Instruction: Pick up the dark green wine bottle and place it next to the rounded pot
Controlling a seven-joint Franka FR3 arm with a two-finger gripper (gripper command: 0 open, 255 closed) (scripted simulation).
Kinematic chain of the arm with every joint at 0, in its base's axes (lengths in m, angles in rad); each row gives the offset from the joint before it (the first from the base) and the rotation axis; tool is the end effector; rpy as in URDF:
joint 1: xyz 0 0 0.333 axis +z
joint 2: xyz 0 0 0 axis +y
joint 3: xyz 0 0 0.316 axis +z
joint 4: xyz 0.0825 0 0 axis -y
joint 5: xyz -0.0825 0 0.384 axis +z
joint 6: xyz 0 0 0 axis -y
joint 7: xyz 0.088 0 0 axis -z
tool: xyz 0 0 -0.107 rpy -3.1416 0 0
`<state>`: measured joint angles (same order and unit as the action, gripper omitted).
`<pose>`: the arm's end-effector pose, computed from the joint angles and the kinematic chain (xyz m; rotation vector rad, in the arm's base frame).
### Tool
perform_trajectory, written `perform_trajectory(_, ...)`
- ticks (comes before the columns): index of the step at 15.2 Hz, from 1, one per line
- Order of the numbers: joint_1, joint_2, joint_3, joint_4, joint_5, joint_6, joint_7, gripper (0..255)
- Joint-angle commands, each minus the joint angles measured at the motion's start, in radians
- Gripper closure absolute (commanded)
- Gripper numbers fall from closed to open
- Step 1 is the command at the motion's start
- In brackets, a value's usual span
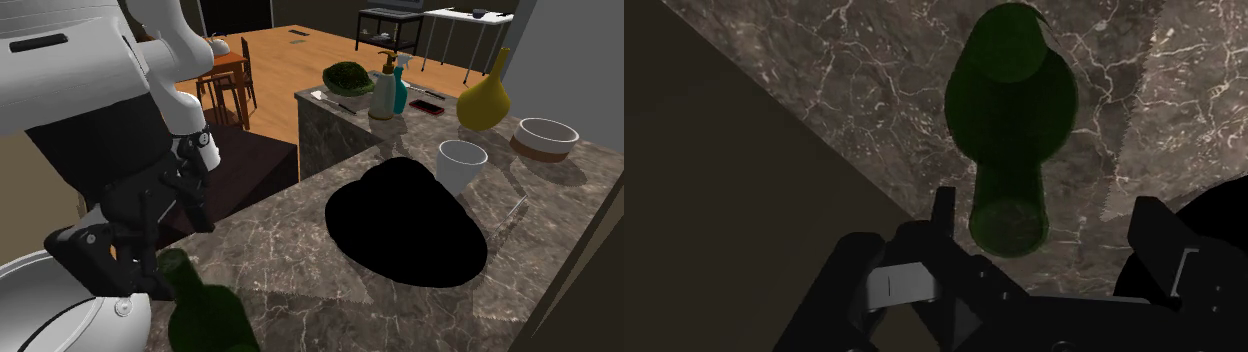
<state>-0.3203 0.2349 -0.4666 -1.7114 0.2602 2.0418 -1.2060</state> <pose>0.4748 -0.4249 0.4739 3.0558 0.5127 0.2798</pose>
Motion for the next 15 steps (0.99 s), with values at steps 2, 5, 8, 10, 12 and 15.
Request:
perform_trajectory(2,0.0,0.0,0.0,0.0,0.0,0.0,0.0,0)
perform_trajectory(5,0.0,-0.012,-0.003,0.018,-0.008,-0.028,0.005,0)
perform_trajectory(8,-0.003,-0.039,-0.01,0.076,-0.027,-0.109,0.018,0)
perform_trajectory(10,-0.003,-0.039,-0.01,0.075,-0.027,-0.109,0.018,0)
perform_trajectory(12,-0.003,-0.039,-0.01,0.076,-0.027,-0.109,0.018,0)
perform_trajectory(15,-0.003,-0.039,-0.01,0.076,-0.027,-0.109,0.018,0)
